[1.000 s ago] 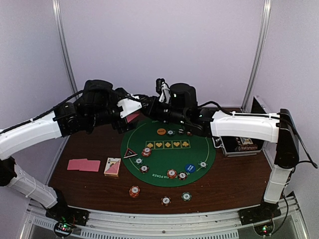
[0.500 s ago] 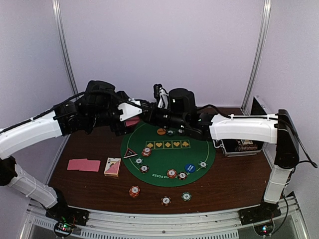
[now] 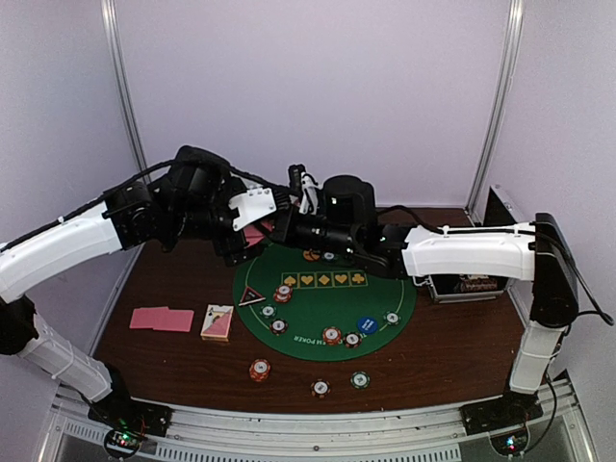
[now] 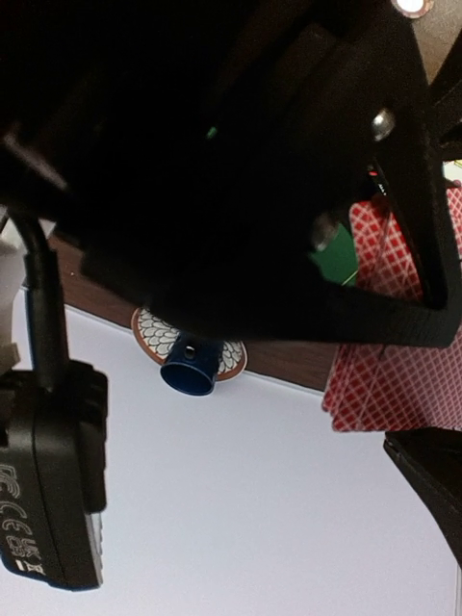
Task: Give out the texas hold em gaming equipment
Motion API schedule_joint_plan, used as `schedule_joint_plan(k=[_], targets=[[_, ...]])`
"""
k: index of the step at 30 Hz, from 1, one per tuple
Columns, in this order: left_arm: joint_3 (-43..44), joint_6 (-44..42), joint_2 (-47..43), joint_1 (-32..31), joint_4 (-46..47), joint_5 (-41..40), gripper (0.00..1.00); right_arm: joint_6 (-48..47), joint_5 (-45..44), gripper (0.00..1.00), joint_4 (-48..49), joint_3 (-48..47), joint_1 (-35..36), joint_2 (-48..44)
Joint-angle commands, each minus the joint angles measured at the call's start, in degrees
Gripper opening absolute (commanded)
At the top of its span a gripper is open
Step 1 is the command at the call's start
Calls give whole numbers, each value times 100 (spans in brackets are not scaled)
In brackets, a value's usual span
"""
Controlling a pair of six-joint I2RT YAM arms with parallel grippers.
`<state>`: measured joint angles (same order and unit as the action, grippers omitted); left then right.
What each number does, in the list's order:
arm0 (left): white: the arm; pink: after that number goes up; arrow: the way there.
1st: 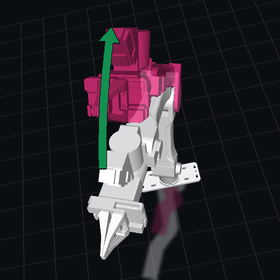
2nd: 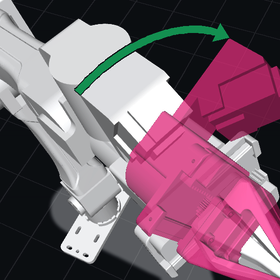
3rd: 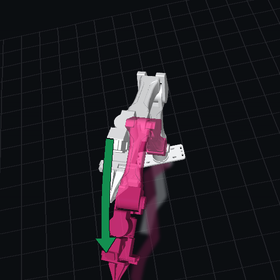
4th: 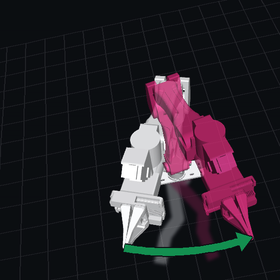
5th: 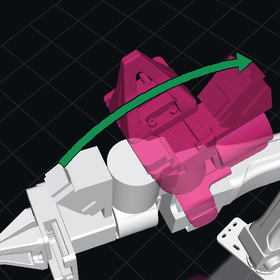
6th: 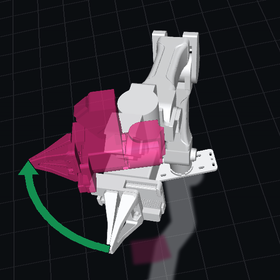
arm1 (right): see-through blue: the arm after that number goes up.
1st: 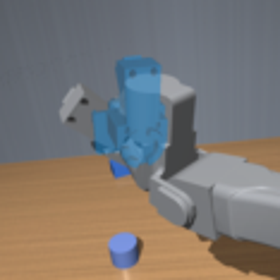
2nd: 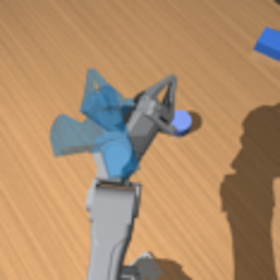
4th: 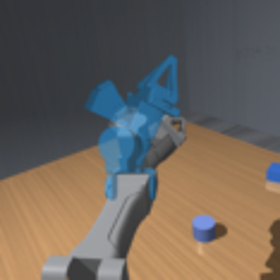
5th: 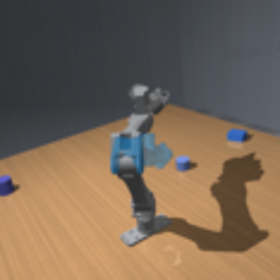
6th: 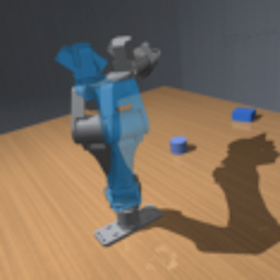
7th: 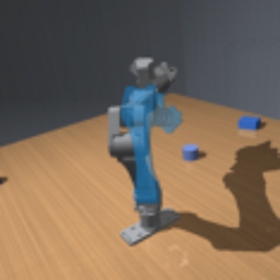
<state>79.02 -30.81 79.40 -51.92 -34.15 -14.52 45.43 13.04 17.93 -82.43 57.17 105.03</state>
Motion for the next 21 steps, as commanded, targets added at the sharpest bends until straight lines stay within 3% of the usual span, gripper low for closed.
schedule_joint_plan(k=[1,8,13,21], targets=[[33,226,-89,-82,-65,24,98,-105,-16,0,446,-40,32,-253],[-368,-529,-92,-87,839,-1027,97,-99,46,0,429,13,33,-275],[-470,-876,-206,-75,1234,-1042,98,-78,99,0,362,-7,34,-244],[-98,-572,29,-81,111,-414,97,-71,239,0,505,-4,40,-266]])
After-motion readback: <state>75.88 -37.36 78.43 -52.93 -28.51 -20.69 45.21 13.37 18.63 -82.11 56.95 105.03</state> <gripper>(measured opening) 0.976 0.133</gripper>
